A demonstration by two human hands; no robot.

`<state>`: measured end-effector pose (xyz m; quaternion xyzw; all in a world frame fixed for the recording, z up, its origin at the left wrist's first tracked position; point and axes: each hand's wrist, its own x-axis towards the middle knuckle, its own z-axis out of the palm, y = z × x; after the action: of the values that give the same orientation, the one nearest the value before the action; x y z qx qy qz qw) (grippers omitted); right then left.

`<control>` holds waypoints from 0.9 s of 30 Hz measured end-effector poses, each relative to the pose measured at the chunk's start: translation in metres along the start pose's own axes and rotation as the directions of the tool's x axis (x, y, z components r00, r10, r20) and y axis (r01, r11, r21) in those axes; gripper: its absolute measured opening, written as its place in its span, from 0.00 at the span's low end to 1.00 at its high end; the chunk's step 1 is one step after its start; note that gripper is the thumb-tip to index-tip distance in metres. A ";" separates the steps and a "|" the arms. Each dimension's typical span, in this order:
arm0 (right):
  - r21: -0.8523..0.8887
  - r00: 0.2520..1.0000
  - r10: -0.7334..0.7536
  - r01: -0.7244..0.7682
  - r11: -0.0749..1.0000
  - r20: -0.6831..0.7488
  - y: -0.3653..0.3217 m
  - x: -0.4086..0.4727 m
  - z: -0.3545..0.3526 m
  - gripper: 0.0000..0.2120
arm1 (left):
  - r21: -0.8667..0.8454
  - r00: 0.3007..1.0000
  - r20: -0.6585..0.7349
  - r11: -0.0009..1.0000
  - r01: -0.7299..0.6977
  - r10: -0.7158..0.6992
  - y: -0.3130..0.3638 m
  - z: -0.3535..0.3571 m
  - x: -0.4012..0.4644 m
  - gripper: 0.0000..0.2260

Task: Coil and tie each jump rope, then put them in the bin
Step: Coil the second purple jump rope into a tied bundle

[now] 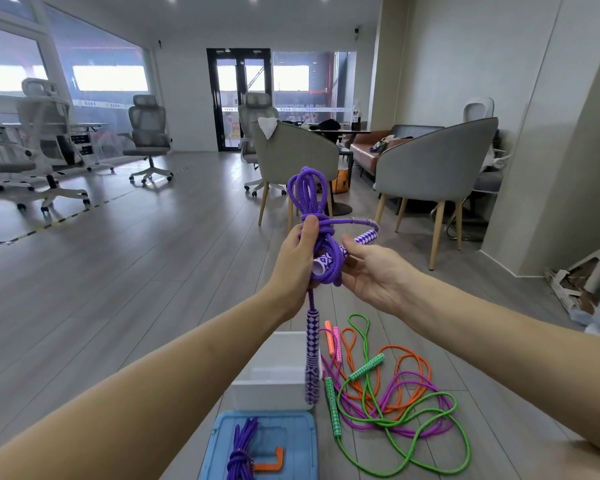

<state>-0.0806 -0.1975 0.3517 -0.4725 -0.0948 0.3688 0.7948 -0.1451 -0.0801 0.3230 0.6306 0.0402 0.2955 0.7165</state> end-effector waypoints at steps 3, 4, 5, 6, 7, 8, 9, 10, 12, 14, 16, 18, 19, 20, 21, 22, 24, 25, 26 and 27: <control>-0.092 0.999 0.033 -0.031 0.995 0.017 -0.006 -0.002 -0.002 0.15 | 0.047 0.999 0.019 0.998 -0.049 0.049 -0.002 0.001 -0.002 0.30; -0.135 0.999 0.039 -0.037 0.990 0.013 -0.006 -0.002 -0.003 0.16 | 0.078 0.997 0.010 0.994 -0.081 0.080 -0.004 0.003 -0.002 0.29; -0.166 0.999 0.037 -0.035 0.985 0.005 -0.007 -0.002 -0.003 0.15 | 0.103 0.994 -0.007 0.989 -0.110 0.111 -0.006 0.005 -0.003 0.28; -0.183 1.000 0.030 -0.030 0.983 -0.005 -0.007 -0.003 -0.003 0.13 | 0.125 0.990 -0.030 0.983 -0.136 0.141 -0.009 0.006 -0.003 0.25; -0.189 1.000 0.025 -0.027 0.982 -0.014 -0.007 -0.003 -0.002 0.13 | 0.143 0.985 -0.053 0.978 -0.153 0.162 -0.010 0.007 -0.003 0.21; -0.179 0.999 0.025 -0.028 0.983 -0.019 -0.006 -0.003 -0.002 0.12 | 0.151 0.983 -0.072 0.976 -0.157 0.170 -0.011 0.007 -0.003 0.20; -0.148 0.999 0.032 -0.035 0.988 -0.023 -0.006 -0.003 -0.001 0.11 | 0.146 0.982 -0.082 0.977 -0.155 0.168 -0.011 0.007 -0.003 0.19; -0.107 0.999 0.040 -0.042 0.993 -0.016 -0.007 -0.003 -0.001 0.10 | 0.141 0.982 -0.087 0.978 -0.153 0.166 -0.010 0.006 -0.003 0.20; -0.080 0.999 0.039 -0.037 0.996 0.029 -0.007 -0.004 -0.002 0.10 | 0.149 0.981 -0.083 0.976 -0.159 0.173 -0.008 0.004 -0.002 0.19; -0.150 0.996 0.004 0.009 0.989 0.087 -0.008 -0.005 -0.004 0.13 | 0.169 0.982 -0.077 0.973 -0.157 0.172 -0.005 0.004 0.000 0.17; -0.250 0.992 -0.038 0.067 0.966 0.120 -0.008 -0.004 -0.008 0.26 | 0.207 0.985 -0.065 0.967 -0.146 0.163 -0.005 0.002 0.003 0.16; -0.350 0.988 -0.068 0.112 0.930 0.136 -0.008 0.001 -0.016 0.42 | 0.250 0.990 -0.036 0.960 -0.126 0.139 -0.007 0.001 0.004 0.16; -0.385 0.987 -0.074 0.124 0.914 0.142 -0.008 0.003 -0.018 0.44 | 0.252 0.992 -0.019 0.961 -0.114 0.122 -0.008 0.001 0.003 0.16; -0.400 0.987 -0.085 0.133 0.907 0.137 -0.007 0.003 -0.020 0.42 | 0.257 0.994 0.001 0.960 -0.109 0.113 -0.009 0.000 0.002 0.15; -0.402 0.986 -0.103 0.147 0.904 0.129 -0.006 0.004 -0.022 0.35 | 0.270 0.993 0.020 0.956 -0.115 0.114 -0.010 0.000 0.001 0.16; -0.406 0.984 -0.128 0.167 0.898 0.121 -0.006 0.004 -0.022 0.25 | 0.296 0.992 0.030 0.947 -0.125 0.121 -0.011 0.000 0.000 0.16; -0.467 0.976 -0.168 0.214 0.858 0.138 -0.003 0.004 -0.024 0.12 | 0.322 0.988 0.033 0.935 -0.151 0.149 -0.010 0.001 -0.001 0.17; -0.505 0.971 -0.172 0.232 0.831 0.164 -0.001 0.003 -0.025 0.10 | 0.324 0.987 0.029 0.932 -0.161 0.160 -0.011 0.001 0.000 0.17; -0.536 0.967 -0.175 0.247 0.807 0.183 0.002 0.003 -0.024 0.11 | 0.327 0.986 0.023 0.930 -0.165 0.167 -0.011 0.001 0.000 0.16; -0.560 0.964 -0.182 0.260 0.786 0.192 0.004 0.002 -0.023 0.12 | 0.331 0.985 0.016 0.929 -0.166 0.170 -0.012 0.000 0.001 0.16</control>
<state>-0.0696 -0.2107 0.3357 -0.6533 -0.3081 0.2557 0.6426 -0.1400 -0.0801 0.3125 0.7412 0.0397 0.3488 0.5722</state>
